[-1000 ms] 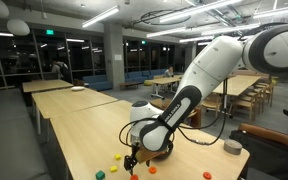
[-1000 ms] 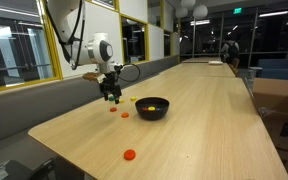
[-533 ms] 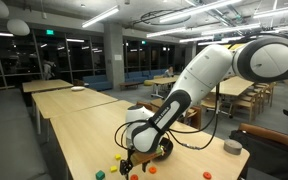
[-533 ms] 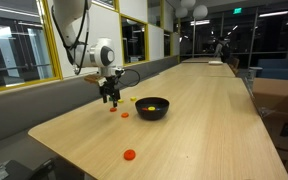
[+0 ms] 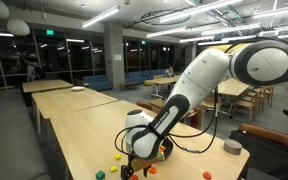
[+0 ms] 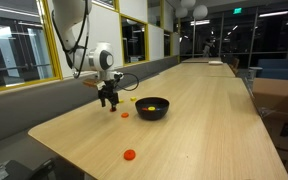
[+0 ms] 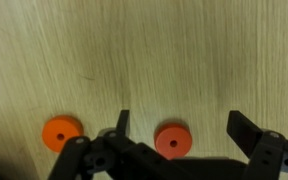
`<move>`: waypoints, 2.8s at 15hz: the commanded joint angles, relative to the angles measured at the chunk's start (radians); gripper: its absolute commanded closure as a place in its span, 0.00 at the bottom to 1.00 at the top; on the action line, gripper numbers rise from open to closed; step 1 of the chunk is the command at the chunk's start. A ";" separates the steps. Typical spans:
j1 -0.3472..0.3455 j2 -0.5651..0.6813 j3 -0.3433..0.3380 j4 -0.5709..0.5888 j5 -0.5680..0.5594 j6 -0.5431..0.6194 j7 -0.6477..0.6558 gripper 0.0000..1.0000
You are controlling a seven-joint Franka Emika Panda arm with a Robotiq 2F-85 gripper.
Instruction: Put some of the discs on the table into the bowl
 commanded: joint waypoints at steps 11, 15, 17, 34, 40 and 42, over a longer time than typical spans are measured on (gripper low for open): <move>0.048 0.081 -0.040 0.099 -0.006 -0.004 0.002 0.00; 0.053 0.094 -0.054 0.124 -0.009 -0.006 0.004 0.00; 0.051 0.099 -0.058 0.133 -0.009 -0.007 0.003 0.00; 0.058 -0.050 -0.157 0.021 -0.059 0.057 0.047 0.78; 0.068 -0.215 -0.301 -0.140 -0.201 0.169 0.192 0.78; 0.059 -0.249 -0.340 -0.183 -0.261 0.190 0.249 0.78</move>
